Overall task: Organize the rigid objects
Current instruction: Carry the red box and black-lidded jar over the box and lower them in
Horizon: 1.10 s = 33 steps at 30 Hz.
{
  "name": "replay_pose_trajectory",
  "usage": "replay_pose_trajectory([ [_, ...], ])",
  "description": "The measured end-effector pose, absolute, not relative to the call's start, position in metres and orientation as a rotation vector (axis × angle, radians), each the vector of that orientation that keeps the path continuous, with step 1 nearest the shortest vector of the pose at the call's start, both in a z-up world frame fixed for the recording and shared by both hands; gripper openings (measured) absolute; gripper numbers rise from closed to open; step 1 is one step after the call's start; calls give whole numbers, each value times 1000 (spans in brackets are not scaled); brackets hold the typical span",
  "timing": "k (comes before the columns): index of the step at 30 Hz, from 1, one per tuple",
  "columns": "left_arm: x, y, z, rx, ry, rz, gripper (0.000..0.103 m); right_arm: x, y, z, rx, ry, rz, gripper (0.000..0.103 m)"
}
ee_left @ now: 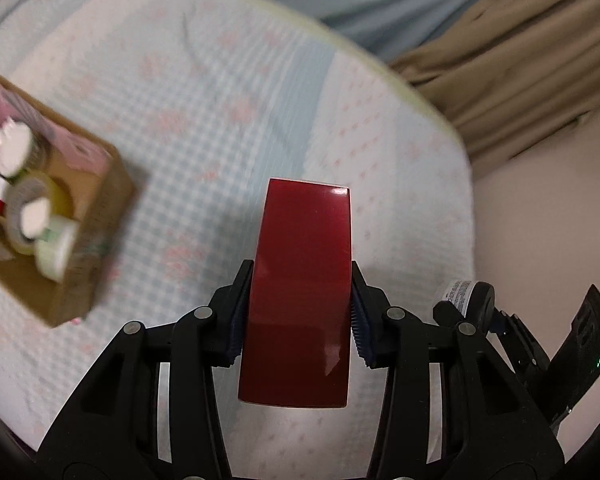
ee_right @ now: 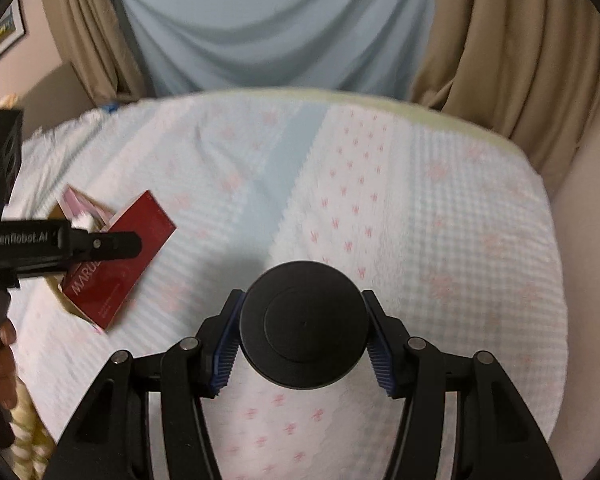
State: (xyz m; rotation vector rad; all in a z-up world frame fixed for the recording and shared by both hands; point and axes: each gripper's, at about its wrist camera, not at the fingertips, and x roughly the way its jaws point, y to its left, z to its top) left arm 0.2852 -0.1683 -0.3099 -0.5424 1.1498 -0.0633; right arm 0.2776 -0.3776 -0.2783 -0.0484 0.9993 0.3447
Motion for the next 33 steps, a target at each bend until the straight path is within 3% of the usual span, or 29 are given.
replay_pose_trajectory([
  [10,225,-89,-177,-479,1001,-84,40,239,-314,-151,29,907,372,52],
  [17,206,-9,-135,-423,958,-121,40,216,-232,-120,58,894,373,52],
  [25,208,91,-136,-318,992,-193,40,214,-135,-137,181,944,303,52],
  [33,234,178,-202,-287,1114,-200,40,230,-55,-189,250,1040,237,52],
])
